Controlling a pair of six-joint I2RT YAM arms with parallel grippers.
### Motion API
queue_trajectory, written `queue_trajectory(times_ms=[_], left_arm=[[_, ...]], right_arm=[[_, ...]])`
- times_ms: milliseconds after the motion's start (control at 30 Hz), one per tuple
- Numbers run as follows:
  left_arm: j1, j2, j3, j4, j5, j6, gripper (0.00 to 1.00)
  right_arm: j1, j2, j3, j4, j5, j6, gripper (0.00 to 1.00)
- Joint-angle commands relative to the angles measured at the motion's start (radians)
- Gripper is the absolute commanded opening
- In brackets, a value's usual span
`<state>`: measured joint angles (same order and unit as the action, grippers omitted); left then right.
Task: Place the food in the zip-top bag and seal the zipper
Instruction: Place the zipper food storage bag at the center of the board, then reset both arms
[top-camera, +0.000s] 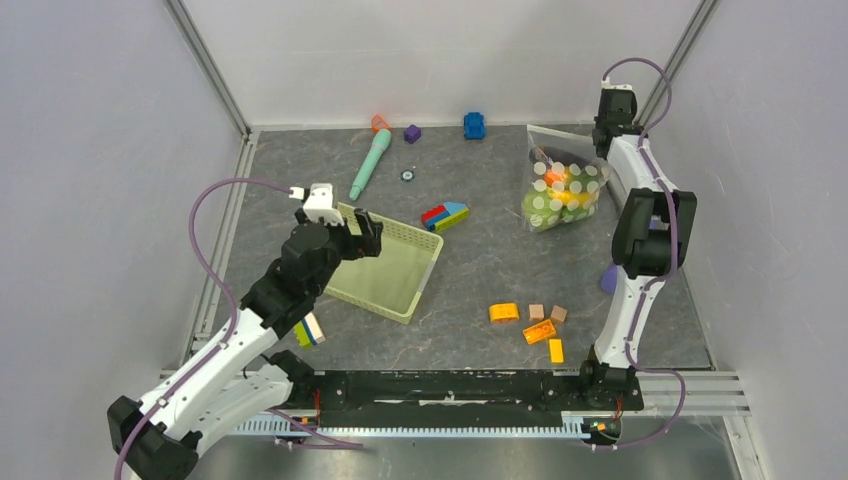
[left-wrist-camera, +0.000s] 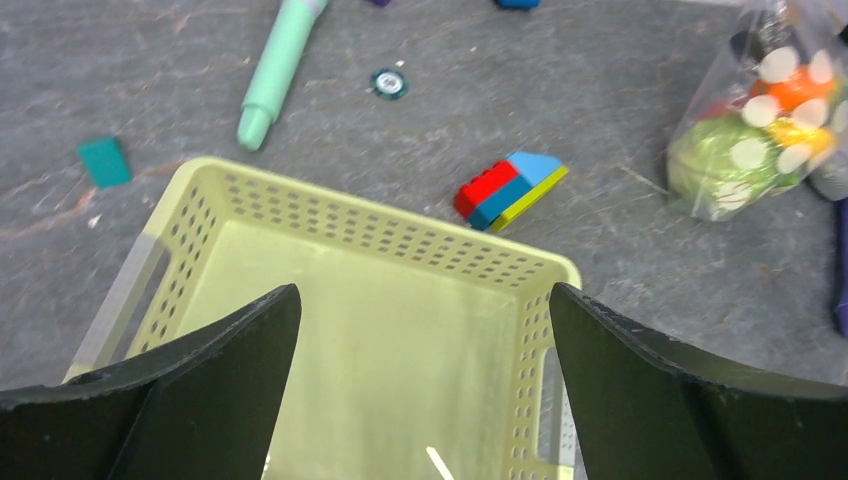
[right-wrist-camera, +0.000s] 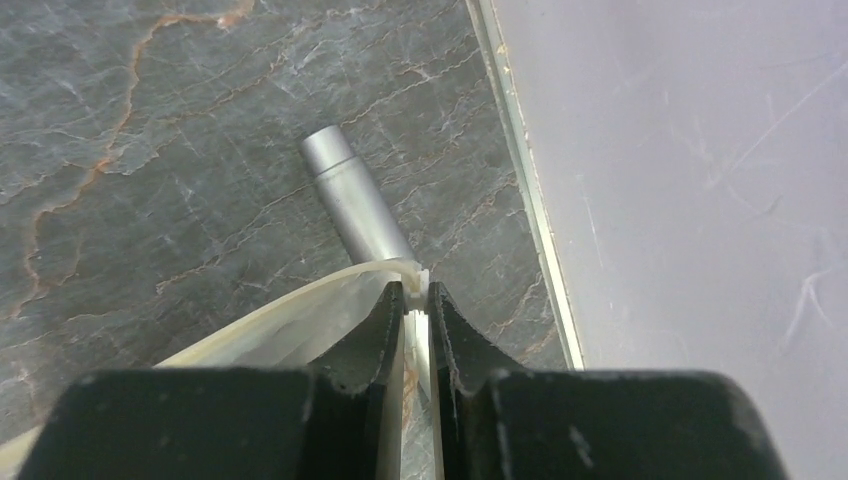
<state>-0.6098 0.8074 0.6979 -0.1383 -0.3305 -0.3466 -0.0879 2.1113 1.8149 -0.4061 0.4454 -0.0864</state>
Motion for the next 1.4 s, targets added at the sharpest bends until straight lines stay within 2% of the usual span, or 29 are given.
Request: queue_trajectory(times_ms=[0, 133, 233, 267, 300, 433, 533, 767, 967, 1133, 1233, 1367], left_arm=[[0.004, -0.052, -0.001, -0.139, -0.109, -0.078, 1.0], [0.004, -0.087, -0.026, -0.131, -0.141, -0.101, 1.0], [0.004, -0.09, -0.025, -0.127, -0.145, -0.101, 1.0], [0.004, -0.088, -0.022, -0.128, -0.145, -0.101, 1.0], [0.004, -0.085, -0.019, -0.132, -0.146, -0.103, 1.0], [0.004, -0.08, -0.015, -0.144, -0.157, -0.125, 1.0], [0.004, -0.095, -0.017, -0.147, -0.17, -0.138, 1.0], [0.004, -0.105, -0.006, -0.188, -0.222, -0.18, 1.0], [0.004, -0.099, 0.0, -0.215, -0.247, -0.2, 1.0], [0.004, -0.099, -0.006, -0.236, -0.27, -0.211, 1.0], [0.004, -0.103, 0.0, -0.255, -0.275, -0.213, 1.0], [0.004, -0.112, -0.008, -0.252, -0.278, -0.216, 1.0]], right_arm=[[-0.006, 0.032, 0.064, 0.008, 0.007, 0.023, 0.21], [-0.009, 0.02, 0.091, -0.007, 0.03, -0.016, 0.64], [-0.009, -0.034, 0.085, 0.01, -0.012, -0.047, 0.83], [-0.009, -0.052, 0.081, 0.01, -0.03, -0.053, 0.96], [-0.009, -0.073, 0.08, 0.008, -0.039, -0.058, 0.98], [-0.009, -0.177, 0.025, 0.006, -0.022, -0.021, 0.98], [-0.009, -0.292, -0.084, 0.021, -0.021, 0.032, 0.98], [-0.01, -0.658, -0.543, 0.13, -0.018, 0.197, 0.98], [-0.01, -0.973, -0.929, 0.165, 0.064, 0.286, 0.98], [-0.01, -1.212, -1.223, 0.214, 0.002, 0.358, 0.98], [-0.01, -1.326, -1.316, 0.219, -0.005, 0.361, 0.98], [-0.01, -1.426, -1.355, 0.212, -0.016, 0.362, 0.98]])
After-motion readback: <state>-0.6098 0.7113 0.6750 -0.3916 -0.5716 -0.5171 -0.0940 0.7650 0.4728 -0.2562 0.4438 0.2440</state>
